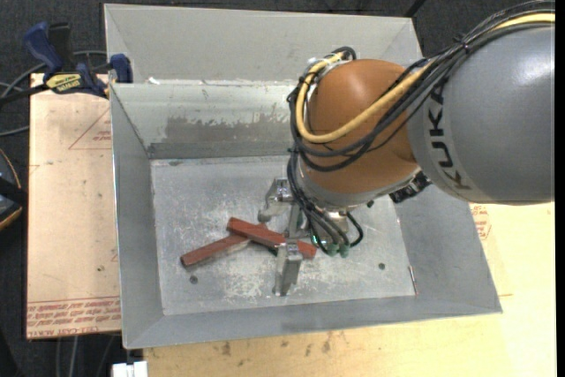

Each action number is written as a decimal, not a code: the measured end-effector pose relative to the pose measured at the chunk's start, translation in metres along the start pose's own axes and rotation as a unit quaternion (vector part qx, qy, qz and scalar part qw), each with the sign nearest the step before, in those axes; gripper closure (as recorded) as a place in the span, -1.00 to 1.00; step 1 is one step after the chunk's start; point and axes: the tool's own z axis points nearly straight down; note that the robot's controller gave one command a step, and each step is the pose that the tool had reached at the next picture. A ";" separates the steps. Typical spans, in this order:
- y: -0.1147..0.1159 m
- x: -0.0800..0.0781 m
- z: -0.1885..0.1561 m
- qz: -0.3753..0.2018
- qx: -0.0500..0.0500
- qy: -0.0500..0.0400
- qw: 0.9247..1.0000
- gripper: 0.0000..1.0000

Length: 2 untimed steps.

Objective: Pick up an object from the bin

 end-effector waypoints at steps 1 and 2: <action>-0.001 -0.002 -0.003 0.002 -0.001 -0.004 1.000 -1.00; -0.012 -0.031 0.050 -0.011 -0.001 -0.008 1.000 -1.00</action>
Offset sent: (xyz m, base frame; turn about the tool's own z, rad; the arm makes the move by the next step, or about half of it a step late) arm 0.0451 -0.0205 -0.0898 -0.0375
